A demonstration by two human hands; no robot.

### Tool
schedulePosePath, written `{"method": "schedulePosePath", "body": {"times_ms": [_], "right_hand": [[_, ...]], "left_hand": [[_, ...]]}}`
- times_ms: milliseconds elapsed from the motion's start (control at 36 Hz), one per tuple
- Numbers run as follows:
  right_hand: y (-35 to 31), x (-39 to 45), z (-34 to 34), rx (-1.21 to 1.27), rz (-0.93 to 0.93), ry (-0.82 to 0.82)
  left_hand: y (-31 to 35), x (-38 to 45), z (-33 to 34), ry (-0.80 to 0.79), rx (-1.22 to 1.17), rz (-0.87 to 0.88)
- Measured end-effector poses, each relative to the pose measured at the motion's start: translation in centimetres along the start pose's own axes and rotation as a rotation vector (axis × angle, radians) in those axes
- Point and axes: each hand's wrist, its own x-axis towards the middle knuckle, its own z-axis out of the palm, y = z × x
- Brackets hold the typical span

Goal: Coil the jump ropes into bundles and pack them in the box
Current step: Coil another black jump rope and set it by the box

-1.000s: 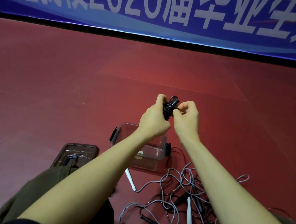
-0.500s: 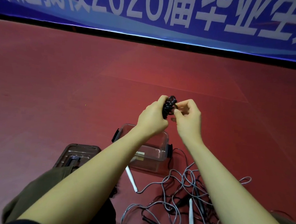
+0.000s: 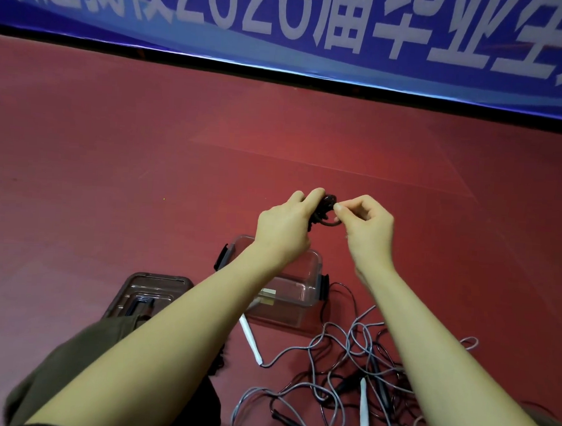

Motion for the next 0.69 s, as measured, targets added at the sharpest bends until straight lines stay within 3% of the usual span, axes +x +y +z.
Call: {"method": "schedulePosePath", "body": {"times_ms": [278,500,694], "right_hand": [[0.5,0.1,-0.5,-0.306,0.02,-0.071],[0.2,-0.2,-0.6,0.042,0.156,-0.051],[-0.6,-0.4,0.1,0.11,0.127,-0.006]], "left_hand": [[-0.3,-0.4,0.1,-0.003,0.205,0.104],[-0.3,-0.4,0.1,0.011,0.131,0.074],[-0.1,0.2,0.3,0.017,0.004,-0.026]]}}
